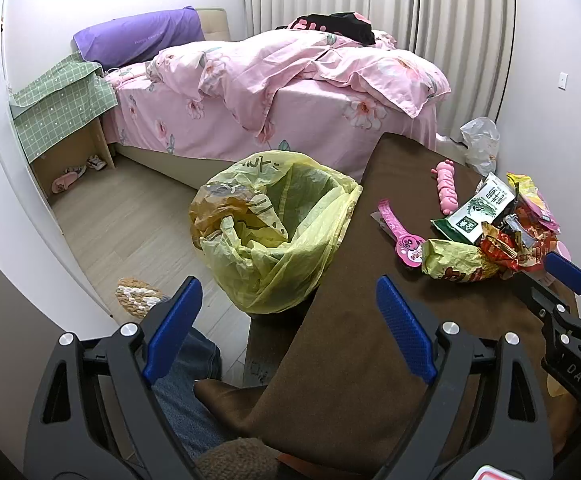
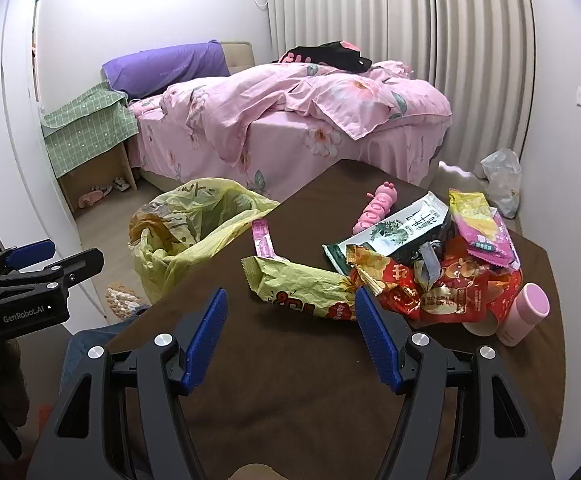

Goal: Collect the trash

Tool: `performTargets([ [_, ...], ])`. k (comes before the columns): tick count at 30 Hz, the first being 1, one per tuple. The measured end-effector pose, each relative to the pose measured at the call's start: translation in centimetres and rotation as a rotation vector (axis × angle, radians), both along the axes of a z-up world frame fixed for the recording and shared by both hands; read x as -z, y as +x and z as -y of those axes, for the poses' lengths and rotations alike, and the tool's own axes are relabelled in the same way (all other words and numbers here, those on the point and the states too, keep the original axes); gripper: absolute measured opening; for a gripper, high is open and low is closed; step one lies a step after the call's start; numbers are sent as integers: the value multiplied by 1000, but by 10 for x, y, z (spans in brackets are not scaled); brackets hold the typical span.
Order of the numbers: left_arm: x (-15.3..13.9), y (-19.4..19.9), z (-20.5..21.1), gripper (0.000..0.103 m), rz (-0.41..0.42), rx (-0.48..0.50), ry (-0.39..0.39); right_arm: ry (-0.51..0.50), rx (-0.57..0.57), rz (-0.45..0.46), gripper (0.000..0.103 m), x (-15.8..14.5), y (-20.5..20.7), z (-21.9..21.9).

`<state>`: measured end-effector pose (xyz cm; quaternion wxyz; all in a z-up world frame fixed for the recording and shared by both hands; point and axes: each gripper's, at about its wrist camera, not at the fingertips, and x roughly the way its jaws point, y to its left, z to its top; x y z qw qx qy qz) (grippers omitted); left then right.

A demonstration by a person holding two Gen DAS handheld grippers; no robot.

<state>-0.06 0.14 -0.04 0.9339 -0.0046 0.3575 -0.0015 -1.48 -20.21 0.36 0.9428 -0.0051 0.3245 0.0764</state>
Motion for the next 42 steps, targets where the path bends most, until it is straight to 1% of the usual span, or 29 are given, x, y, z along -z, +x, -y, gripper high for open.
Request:
performTargets([
  [23,-2,-1,2,84,1,2,5,7,19,26,63,-7,-4,5],
  [35,-15,-5,8,84,47,13,18,9,34,61,63,-16,-2,8],
  [42,-13,-7,8,84,62,19,16,11,31,57,63,-16,-2,8],
])
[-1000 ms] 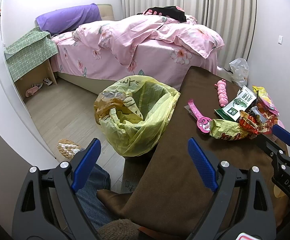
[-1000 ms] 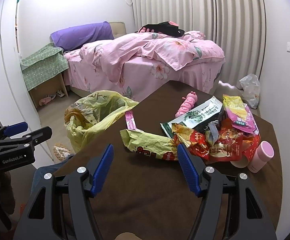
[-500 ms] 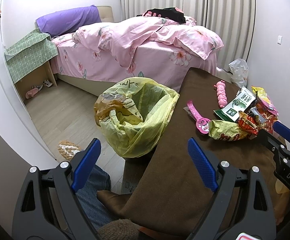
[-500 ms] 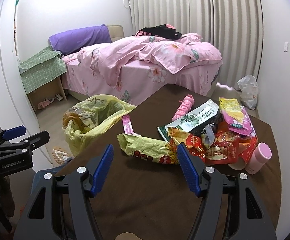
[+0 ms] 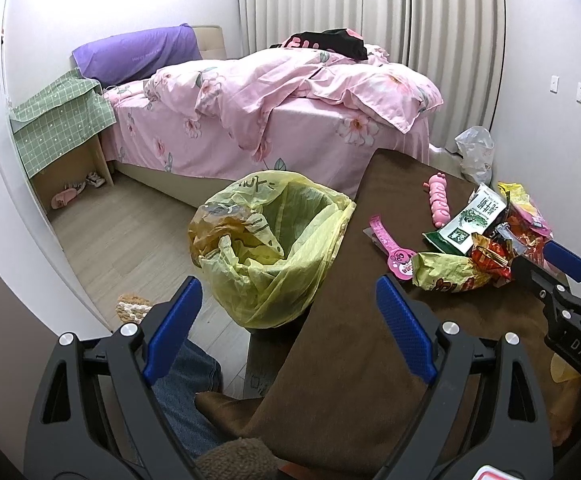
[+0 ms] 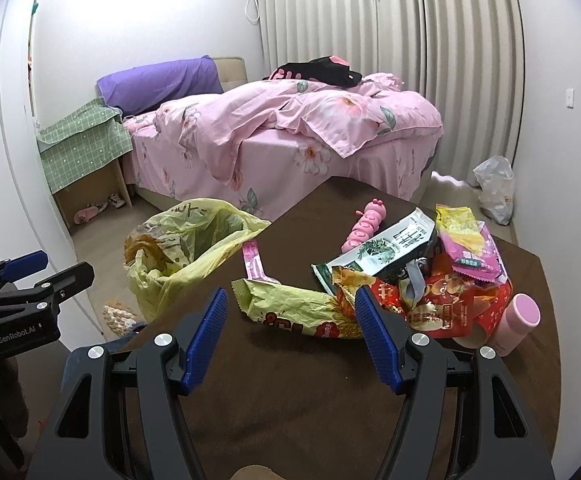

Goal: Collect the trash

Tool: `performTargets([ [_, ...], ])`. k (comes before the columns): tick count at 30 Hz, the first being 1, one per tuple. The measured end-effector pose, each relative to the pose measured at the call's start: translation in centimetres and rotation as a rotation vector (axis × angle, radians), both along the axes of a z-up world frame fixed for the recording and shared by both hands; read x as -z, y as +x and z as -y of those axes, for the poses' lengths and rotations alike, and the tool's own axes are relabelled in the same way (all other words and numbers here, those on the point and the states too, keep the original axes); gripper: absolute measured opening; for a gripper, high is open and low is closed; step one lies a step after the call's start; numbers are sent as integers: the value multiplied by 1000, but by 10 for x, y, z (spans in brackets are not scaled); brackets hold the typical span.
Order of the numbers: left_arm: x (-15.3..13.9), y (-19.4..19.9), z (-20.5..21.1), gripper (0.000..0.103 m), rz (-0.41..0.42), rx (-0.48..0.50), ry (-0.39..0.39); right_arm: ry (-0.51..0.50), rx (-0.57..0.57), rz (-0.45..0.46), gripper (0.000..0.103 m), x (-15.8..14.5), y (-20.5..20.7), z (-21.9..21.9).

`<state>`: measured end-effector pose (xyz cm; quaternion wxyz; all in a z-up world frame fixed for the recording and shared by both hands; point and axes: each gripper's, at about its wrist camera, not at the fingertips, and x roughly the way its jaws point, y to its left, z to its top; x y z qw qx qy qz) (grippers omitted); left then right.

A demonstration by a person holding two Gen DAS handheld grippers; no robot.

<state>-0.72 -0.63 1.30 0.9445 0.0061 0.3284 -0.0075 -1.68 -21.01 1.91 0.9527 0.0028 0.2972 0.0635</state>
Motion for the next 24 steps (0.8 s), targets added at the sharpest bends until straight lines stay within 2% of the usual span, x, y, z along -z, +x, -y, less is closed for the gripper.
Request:
performTargets([
  [24,1,0,0,84,0,0,0,-1,-3,-5,63,2,-1,-1],
])
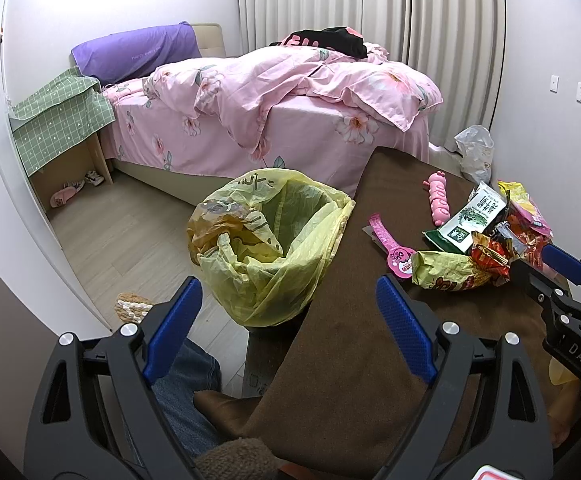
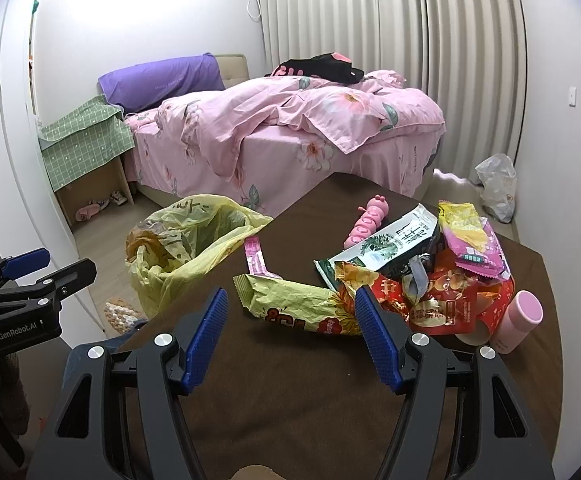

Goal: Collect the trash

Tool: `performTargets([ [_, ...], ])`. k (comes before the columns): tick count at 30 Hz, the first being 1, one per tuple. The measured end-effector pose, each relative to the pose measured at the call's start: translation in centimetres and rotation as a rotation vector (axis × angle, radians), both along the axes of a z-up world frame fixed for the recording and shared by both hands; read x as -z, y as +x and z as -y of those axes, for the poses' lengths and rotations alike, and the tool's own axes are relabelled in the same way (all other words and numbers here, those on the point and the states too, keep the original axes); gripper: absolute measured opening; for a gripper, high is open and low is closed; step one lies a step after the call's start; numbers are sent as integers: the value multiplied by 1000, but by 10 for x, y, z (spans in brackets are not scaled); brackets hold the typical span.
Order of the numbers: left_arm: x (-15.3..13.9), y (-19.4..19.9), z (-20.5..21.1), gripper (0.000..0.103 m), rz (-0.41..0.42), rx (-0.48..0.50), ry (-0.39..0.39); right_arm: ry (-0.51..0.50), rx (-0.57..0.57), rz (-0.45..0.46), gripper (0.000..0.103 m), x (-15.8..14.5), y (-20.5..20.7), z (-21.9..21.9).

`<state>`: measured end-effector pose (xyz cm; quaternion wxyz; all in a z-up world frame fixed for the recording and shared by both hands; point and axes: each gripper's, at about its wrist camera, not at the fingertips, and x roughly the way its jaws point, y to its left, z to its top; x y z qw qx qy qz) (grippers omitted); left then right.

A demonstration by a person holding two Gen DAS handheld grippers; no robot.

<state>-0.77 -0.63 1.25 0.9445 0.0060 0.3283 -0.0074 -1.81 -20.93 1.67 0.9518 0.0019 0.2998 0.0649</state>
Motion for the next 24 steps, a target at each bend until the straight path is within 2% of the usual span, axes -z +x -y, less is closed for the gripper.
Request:
performTargets([
  [7,1,0,1,84,-3,3,-5,-4,5,1,63,2,-1,2],
  [12,8,8,10,84,4,46,-23,-20,34,-4,63,6,0,16],
  [17,20,27,24,84,-24,128,-86,-30,112,-22,63,12,2,45],
  [22,39,50,48,84,-66,260,-142,-33,179,-39,63,20,3,77],
  [24,42,57,55,89,-79,296,-155,-53,196,-37,63,22,3,89],
])
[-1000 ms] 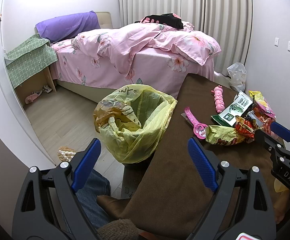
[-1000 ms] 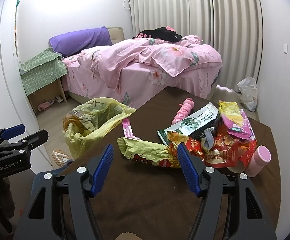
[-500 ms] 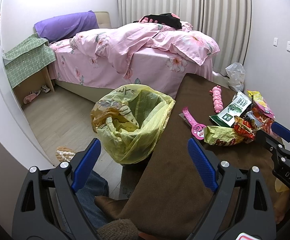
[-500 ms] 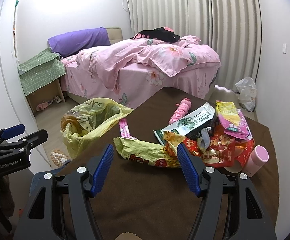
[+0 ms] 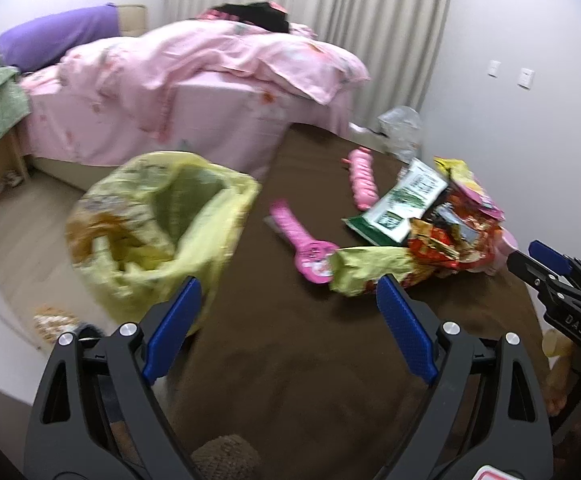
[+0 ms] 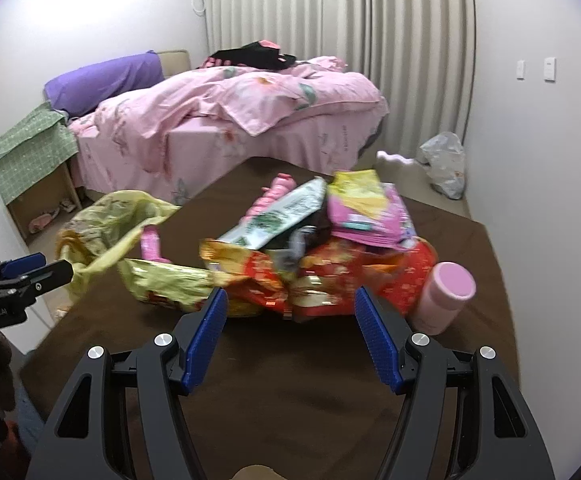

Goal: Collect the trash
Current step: 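Reach the right tool into the snack pile and grasp the pink strip wrapper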

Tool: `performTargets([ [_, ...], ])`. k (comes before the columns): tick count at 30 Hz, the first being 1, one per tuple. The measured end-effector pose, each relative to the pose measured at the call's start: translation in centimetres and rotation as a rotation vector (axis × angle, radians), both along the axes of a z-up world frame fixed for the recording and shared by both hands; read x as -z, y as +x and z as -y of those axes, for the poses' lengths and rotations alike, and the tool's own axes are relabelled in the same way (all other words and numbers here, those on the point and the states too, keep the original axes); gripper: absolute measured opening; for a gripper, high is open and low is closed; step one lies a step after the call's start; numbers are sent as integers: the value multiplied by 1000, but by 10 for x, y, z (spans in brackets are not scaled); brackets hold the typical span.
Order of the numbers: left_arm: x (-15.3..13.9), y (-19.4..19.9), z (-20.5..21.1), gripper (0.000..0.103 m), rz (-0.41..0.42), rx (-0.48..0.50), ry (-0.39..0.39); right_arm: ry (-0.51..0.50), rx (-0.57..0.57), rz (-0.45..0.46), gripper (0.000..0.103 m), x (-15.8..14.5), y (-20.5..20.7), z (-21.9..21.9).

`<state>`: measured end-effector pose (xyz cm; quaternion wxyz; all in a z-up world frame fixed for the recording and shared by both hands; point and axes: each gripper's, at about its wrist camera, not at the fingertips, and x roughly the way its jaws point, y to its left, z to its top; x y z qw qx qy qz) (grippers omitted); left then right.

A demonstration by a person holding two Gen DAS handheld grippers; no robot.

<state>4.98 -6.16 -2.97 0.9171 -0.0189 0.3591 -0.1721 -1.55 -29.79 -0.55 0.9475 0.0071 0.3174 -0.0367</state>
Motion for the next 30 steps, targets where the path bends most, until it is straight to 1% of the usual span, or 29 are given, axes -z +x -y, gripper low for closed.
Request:
performTargets([
  [4,3,20,13,90,-4,36,-5,-54,25,38,63,-11,7,25],
  [6,1,31,19,90,-23,59,-11,-62,28,62,63,-24,20,42],
  [9,-7,44,31,90,-7,86,-9,-45,15,67,63,-35,52,64],
  [11,-11,48,36,90,-4,95,-5,-28,8,27,63,-32,81,77],
  [14,-9,58,43,90,-21,115,4,46,-33,-81,62,-14,131,95],
  [15,-7,59,43,89,-22,113,9,58,-41,-98,59,-9,139,98],
  [16,-4,60,42,89,-27,109,16,69,-53,-117,50,-3,145,99],
  [17,0,62,40,88,-39,105,20,84,-71,-146,45,5,150,98],
  [18,3,63,38,87,-48,103,19,105,-97,-167,33,12,151,96],
  [19,8,65,35,86,-65,97,14,127,-124,-169,25,16,148,94],
  [21,17,70,28,84,-105,83,-2,159,-171,-159,16,22,138,88],
  [22,22,73,25,84,-126,75,-13,158,-172,-154,11,22,133,85],
  [23,27,75,22,82,-145,69,-22,158,-172,-147,10,22,128,83],
  [25,31,77,20,79,-164,66,-32,194,-182,-105,7,12,113,84],
  [27,34,75,17,79,-171,66,-42,220,-193,-58,6,-2,99,85],
  [30,33,70,17,79,-168,81,-62,217,-201,-5,6,-21,78,84],
])
